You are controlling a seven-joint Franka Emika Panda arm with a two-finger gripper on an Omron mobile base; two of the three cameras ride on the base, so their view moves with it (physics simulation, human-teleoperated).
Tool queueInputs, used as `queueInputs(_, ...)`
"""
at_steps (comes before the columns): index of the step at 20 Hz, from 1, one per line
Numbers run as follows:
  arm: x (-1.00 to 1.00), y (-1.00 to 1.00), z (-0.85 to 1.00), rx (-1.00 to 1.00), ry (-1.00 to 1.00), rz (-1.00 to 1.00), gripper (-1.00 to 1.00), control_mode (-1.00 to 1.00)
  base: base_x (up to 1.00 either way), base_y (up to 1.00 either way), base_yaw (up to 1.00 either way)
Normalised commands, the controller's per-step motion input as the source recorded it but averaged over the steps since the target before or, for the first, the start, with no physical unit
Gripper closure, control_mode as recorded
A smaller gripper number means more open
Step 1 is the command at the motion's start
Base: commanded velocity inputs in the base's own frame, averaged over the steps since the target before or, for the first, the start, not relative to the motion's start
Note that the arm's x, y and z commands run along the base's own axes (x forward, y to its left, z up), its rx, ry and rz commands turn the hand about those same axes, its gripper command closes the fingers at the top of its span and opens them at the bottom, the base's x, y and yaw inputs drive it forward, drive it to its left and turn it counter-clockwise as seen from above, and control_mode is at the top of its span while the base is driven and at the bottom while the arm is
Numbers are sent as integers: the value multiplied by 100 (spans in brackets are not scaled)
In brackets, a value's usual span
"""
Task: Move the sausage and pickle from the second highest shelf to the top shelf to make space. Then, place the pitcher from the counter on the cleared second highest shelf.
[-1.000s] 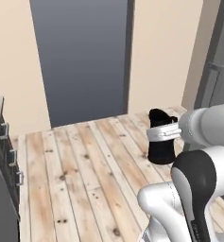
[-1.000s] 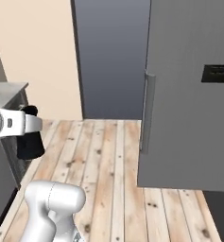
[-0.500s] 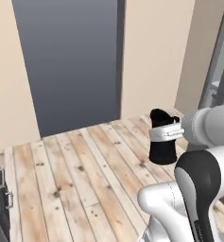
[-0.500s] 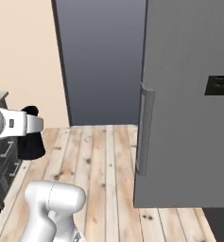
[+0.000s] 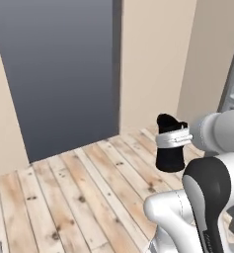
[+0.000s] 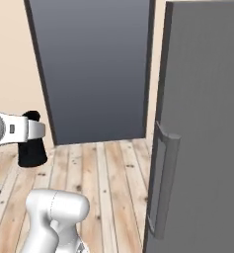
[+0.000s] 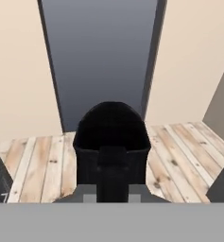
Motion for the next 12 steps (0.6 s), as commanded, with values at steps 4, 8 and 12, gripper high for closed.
queueInputs(4,0,0,0,0,0,0,100,100,77,16,-28)
queueInputs(8,0,0,0,0,0,0,100,100,65,9,-34)
queueInputs(12,0,0,0,0,0,0,100,100,57,2,-38)
